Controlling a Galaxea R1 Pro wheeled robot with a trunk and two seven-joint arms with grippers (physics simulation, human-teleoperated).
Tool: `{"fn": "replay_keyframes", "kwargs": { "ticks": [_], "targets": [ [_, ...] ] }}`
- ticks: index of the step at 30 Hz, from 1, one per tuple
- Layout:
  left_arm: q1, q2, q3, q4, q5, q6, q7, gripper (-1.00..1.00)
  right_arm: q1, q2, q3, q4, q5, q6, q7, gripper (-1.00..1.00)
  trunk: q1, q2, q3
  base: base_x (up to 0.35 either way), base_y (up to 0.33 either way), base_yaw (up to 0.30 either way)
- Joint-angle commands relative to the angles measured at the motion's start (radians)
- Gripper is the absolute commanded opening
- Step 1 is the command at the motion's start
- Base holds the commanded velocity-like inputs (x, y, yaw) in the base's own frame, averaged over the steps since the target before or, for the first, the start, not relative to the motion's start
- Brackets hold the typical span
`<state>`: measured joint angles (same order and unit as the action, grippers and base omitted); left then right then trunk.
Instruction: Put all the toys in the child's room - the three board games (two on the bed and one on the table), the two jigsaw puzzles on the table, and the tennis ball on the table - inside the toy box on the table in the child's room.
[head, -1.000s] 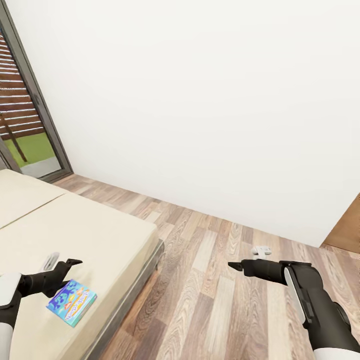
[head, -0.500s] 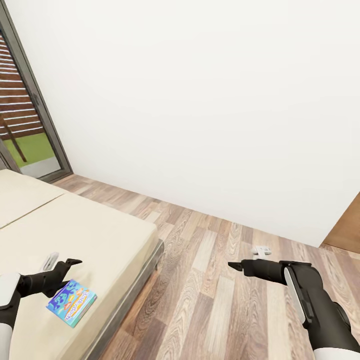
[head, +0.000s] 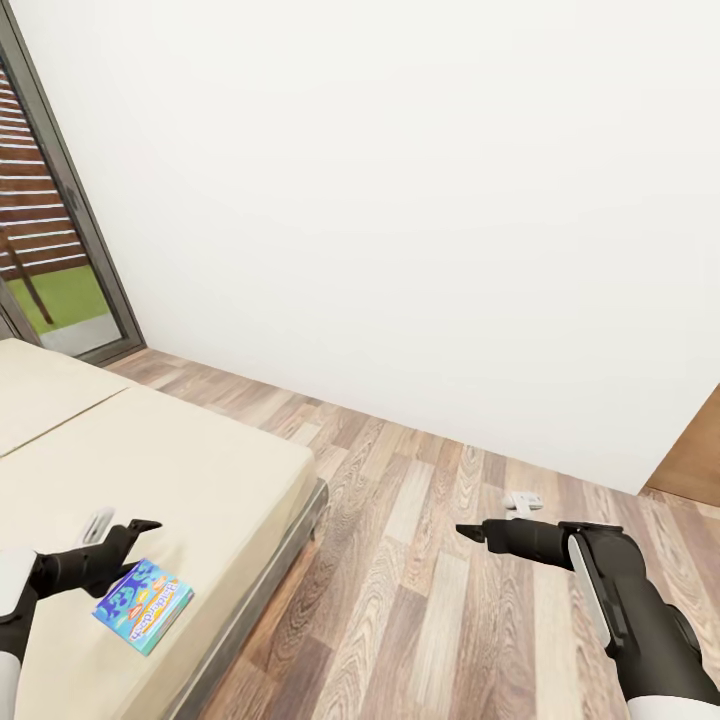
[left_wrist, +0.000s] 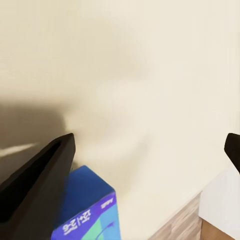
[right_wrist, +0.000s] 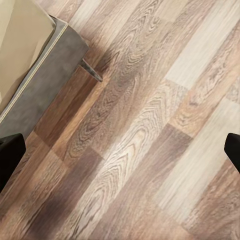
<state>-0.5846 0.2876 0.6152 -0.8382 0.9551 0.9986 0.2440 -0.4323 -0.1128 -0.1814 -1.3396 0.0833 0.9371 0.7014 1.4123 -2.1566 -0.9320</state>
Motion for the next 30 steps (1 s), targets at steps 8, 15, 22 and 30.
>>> {"fn": "replay_keyframes", "kwargs": {
  "ticks": [8, 15, 22, 30],
  "targets": [
    [0.007, 0.01, 0.004, -0.002, -0.003, -0.003, -0.011, 1.0, 0.0, 0.0, -0.001, -0.001, 0.009, 0.003, 0.009, 1.0, 0.0, 0.0, -0.001, 0.0, 0.0, 0.0],
    [0.01, 0.044, 0.005, -0.003, -0.004, -0.01, -0.019, 1.0, 0.0, -0.001, -0.001, -0.001, 0.008, 0.003, 0.009, 1.0, 0.0, 0.0, -0.001, 0.0, 0.0, 0.0],
    [0.023, 0.062, 0.005, -0.004, -0.005, -0.013, -0.022, 1.0, 0.0, -0.001, -0.001, -0.001, 0.007, 0.003, 0.009, 1.0, 0.0, 0.0, -0.001, 0.0, 0.0, 0.0],
    [0.038, 0.068, 0.005, -0.004, -0.004, -0.014, -0.024, 1.0, 0.0, 0.0, 0.0, -0.001, 0.007, 0.003, 0.009, 1.0, 0.0, 0.0, -0.001, -0.038, -0.012, 0.0]
  ]
}}
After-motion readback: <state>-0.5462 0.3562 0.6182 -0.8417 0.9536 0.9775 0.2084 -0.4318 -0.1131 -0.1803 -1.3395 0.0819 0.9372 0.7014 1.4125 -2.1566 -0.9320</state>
